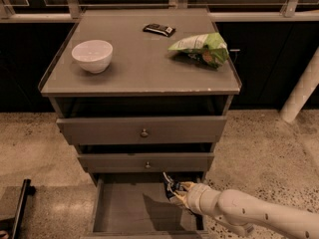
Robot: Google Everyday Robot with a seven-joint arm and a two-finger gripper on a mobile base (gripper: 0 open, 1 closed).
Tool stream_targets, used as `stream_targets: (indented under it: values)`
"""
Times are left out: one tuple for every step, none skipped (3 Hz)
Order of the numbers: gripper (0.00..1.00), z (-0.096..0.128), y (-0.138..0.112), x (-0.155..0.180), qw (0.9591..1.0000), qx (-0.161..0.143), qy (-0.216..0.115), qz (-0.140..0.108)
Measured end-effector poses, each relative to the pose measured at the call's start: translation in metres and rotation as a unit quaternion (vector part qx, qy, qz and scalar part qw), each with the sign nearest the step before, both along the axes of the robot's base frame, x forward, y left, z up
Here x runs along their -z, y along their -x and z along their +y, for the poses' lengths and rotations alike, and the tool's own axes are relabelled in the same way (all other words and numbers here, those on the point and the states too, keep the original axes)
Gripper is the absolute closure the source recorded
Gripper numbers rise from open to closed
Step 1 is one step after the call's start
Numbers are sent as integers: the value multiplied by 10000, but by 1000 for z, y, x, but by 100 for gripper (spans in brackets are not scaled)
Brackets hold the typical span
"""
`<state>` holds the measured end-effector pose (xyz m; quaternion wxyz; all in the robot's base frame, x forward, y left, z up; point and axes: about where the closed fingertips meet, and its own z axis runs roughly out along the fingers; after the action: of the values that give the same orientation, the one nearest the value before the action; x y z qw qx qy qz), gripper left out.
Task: Pick blue chip bag from bottom drawer and place on counter
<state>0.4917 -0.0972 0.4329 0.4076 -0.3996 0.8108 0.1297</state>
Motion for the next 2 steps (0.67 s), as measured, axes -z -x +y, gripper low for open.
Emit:
stream_targets:
  values:
    - [100,5,-3,-20,9994,-302,-121,-107]
    - [100,20,-28,-110,9906,-1019,-193,-896]
